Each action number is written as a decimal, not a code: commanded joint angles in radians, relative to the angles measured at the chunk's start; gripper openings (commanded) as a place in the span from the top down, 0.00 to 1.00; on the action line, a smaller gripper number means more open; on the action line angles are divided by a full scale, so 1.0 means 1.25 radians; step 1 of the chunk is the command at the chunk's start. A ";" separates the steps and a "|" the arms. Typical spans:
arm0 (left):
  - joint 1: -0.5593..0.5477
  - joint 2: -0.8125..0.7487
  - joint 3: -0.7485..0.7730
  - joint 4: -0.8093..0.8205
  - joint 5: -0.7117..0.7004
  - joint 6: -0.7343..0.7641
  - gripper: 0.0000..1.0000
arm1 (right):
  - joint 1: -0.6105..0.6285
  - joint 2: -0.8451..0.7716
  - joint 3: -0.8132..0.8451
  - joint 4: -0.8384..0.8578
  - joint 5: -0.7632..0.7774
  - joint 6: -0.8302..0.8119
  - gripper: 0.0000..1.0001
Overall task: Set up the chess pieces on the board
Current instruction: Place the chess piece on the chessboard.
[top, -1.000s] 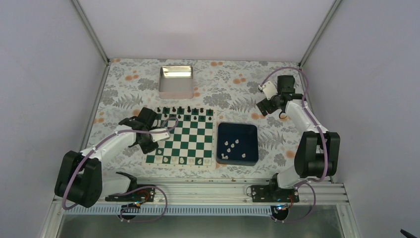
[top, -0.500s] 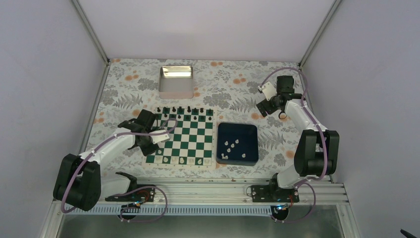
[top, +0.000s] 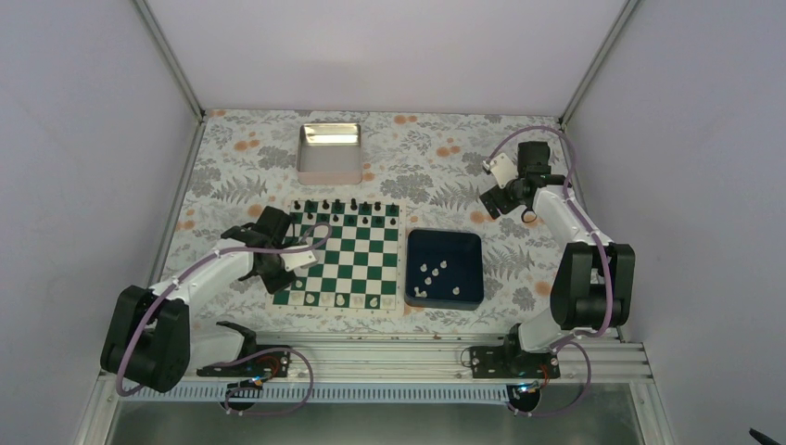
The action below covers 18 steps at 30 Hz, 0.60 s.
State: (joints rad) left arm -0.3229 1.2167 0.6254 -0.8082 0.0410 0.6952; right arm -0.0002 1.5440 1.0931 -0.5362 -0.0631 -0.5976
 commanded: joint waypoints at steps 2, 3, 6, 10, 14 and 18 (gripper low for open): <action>0.011 0.016 -0.007 -0.013 0.024 0.006 0.98 | 0.006 0.009 0.009 0.000 -0.002 0.000 0.00; 0.011 0.018 -0.007 -0.014 0.025 0.008 0.98 | 0.006 0.010 0.009 0.000 -0.001 -0.001 0.00; 0.013 0.023 -0.006 -0.014 0.027 0.010 0.98 | 0.006 0.011 0.008 0.000 0.000 -0.001 0.00; 0.014 0.024 -0.008 -0.010 0.024 0.007 0.95 | 0.007 0.013 0.007 0.000 0.000 -0.003 0.00; 0.014 0.021 -0.006 -0.012 0.020 0.006 0.91 | 0.006 0.016 0.006 -0.002 0.000 -0.002 0.00; 0.014 0.021 -0.003 -0.019 0.017 0.006 0.82 | 0.007 0.018 0.007 -0.003 -0.001 -0.004 0.00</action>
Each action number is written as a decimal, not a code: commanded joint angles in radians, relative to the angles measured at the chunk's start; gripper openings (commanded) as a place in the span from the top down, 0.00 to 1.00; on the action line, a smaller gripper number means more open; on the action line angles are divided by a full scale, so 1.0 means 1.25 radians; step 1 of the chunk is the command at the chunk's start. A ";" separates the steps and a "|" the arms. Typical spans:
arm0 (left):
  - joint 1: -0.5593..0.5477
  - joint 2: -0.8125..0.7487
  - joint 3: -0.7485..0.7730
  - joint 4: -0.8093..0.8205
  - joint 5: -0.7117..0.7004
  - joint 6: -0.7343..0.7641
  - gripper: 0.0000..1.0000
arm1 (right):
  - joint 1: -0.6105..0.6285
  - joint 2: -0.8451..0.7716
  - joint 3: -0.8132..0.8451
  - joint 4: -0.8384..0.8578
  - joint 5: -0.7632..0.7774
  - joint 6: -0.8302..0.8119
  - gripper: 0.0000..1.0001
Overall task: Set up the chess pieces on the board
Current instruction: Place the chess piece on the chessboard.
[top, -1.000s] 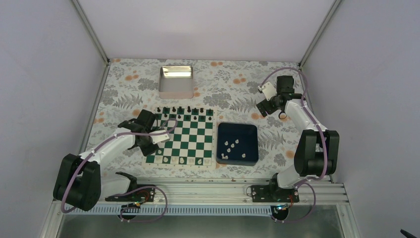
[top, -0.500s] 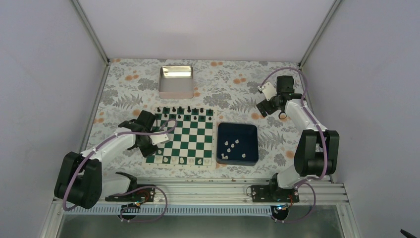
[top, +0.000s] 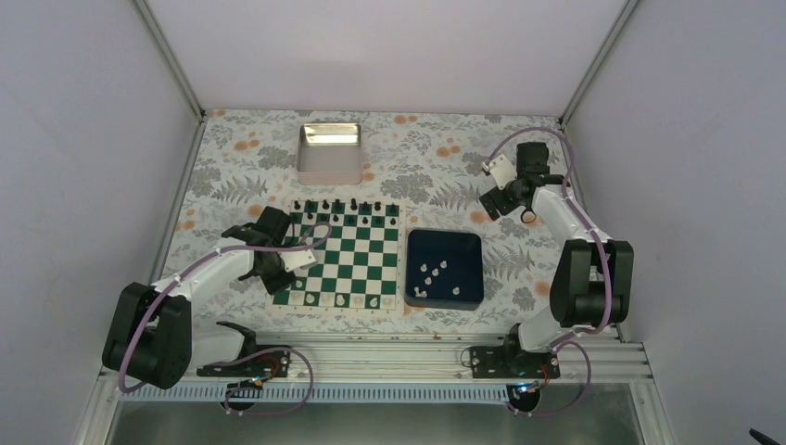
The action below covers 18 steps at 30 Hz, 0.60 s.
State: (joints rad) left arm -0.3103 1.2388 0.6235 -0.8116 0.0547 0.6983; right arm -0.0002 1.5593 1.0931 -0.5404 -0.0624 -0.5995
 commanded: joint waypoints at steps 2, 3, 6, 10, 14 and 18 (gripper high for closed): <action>0.004 0.002 0.001 -0.021 0.005 0.005 0.81 | 0.006 0.007 0.007 -0.001 -0.002 -0.003 0.00; 0.004 0.001 0.002 -0.024 0.003 0.005 0.81 | 0.005 0.007 0.006 -0.001 -0.003 -0.003 0.00; 0.003 -0.005 0.012 -0.036 -0.008 0.007 0.80 | 0.007 0.008 0.007 -0.003 -0.003 -0.004 0.00; 0.004 -0.023 0.078 -0.084 -0.012 0.015 0.81 | 0.007 0.009 0.008 -0.003 -0.004 -0.004 0.00; -0.003 -0.002 0.228 -0.153 0.024 0.020 0.80 | 0.007 0.011 0.008 -0.005 -0.005 -0.006 0.00; -0.057 0.062 0.382 -0.179 0.056 0.012 0.76 | 0.007 0.010 0.007 -0.004 -0.006 -0.009 0.00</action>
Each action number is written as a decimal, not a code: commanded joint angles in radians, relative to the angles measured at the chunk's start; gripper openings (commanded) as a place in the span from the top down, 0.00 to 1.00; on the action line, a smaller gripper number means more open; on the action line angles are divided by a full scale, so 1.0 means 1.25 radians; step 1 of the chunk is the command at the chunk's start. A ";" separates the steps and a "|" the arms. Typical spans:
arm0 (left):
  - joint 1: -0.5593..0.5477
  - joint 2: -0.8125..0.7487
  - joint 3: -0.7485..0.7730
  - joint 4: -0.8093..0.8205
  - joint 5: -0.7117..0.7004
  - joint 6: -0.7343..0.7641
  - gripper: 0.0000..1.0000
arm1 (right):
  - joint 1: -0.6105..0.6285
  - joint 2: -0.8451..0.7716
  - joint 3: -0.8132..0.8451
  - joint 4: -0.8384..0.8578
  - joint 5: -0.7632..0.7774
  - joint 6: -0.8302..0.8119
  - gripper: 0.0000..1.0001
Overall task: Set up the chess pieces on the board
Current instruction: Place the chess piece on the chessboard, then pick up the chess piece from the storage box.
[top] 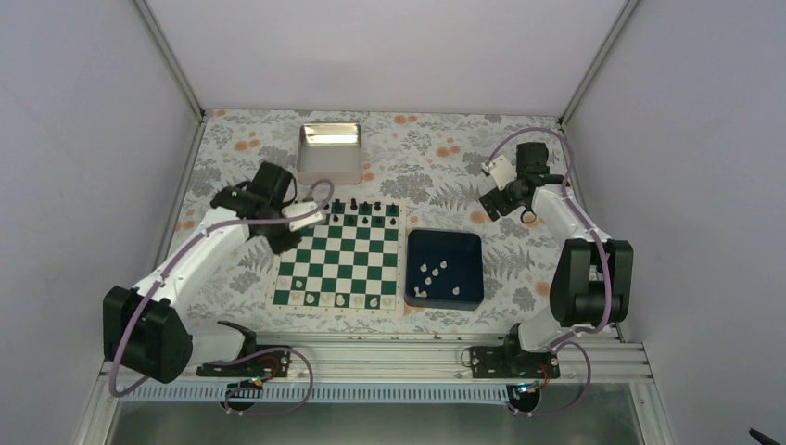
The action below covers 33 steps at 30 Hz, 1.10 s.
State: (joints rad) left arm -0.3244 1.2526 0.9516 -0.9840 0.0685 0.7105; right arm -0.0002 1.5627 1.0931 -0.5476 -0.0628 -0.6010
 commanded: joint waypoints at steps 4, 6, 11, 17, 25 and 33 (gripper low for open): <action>-0.186 0.170 0.266 -0.024 0.013 -0.025 0.73 | 0.006 0.013 0.008 0.005 0.016 -0.004 0.00; -0.249 0.250 0.349 -0.018 0.008 -0.028 0.69 | 0.004 0.019 0.007 0.006 0.030 0.001 0.00; -0.369 0.440 0.527 0.001 0.019 0.004 0.62 | -0.003 0.022 0.005 0.008 0.040 0.005 0.00; -0.451 0.606 0.668 0.007 0.053 0.032 0.62 | -0.007 0.019 0.011 0.006 0.044 0.008 0.00; -0.519 0.722 0.750 -0.011 0.100 0.046 0.63 | -0.008 0.031 0.002 0.007 0.039 -0.001 0.00; -0.531 0.747 0.718 -0.001 0.097 0.053 0.64 | -0.008 0.037 -0.001 0.002 0.031 -0.006 0.00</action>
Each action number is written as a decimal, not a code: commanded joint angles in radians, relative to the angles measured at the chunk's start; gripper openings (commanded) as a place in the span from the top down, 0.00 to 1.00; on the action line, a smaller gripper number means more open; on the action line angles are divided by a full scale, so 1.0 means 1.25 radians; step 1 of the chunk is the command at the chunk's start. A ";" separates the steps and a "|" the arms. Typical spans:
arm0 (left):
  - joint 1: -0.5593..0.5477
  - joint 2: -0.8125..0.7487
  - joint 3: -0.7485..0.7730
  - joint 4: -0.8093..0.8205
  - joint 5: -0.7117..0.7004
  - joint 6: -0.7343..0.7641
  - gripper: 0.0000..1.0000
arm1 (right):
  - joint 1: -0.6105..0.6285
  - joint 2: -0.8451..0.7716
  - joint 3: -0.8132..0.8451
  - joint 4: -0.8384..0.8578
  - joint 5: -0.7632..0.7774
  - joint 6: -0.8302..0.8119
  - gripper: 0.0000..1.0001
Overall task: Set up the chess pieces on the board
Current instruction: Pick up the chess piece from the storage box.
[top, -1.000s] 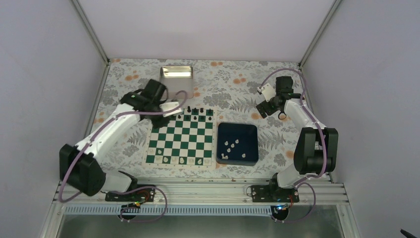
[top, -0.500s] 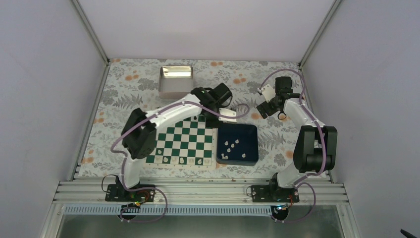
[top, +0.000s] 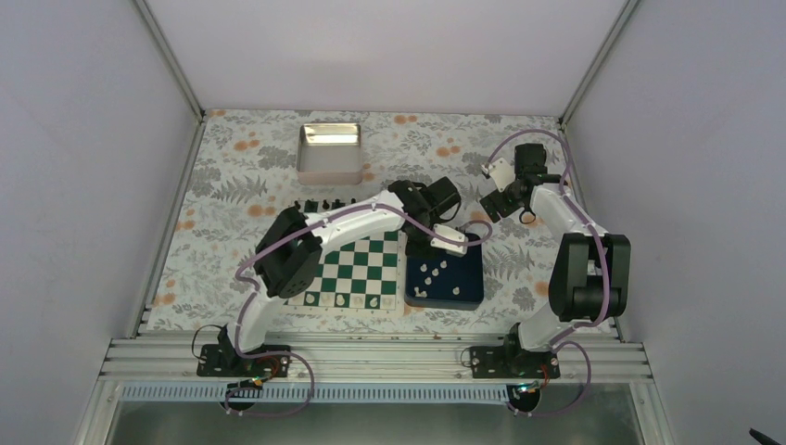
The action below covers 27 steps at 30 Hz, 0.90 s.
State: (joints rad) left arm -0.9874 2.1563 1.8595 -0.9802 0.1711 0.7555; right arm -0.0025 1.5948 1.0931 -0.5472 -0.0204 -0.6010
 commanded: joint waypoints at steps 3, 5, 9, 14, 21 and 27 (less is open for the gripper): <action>-0.007 0.035 -0.007 -0.015 0.011 0.022 0.66 | -0.007 0.011 -0.002 0.000 -0.005 -0.007 0.00; -0.011 0.043 -0.005 -0.021 0.006 0.024 0.67 | -0.007 0.012 -0.002 -0.001 -0.006 -0.007 0.00; -0.024 0.058 -0.006 -0.037 0.003 0.029 0.67 | -0.007 0.013 -0.003 -0.005 -0.009 -0.008 0.00; -0.031 0.069 -0.017 -0.039 -0.014 0.030 0.67 | -0.007 0.013 -0.004 -0.008 -0.013 -0.009 0.00; -0.034 0.076 -0.035 -0.006 -0.053 0.022 0.67 | -0.007 0.012 -0.005 -0.008 -0.016 -0.011 0.00; -0.035 0.087 -0.016 -0.007 -0.056 0.023 0.67 | -0.007 0.012 -0.005 -0.010 -0.019 -0.013 0.00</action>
State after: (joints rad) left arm -1.0237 2.2391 1.8236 -0.9939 0.1116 0.7757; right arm -0.0025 1.5993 1.0931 -0.5552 -0.0246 -0.6041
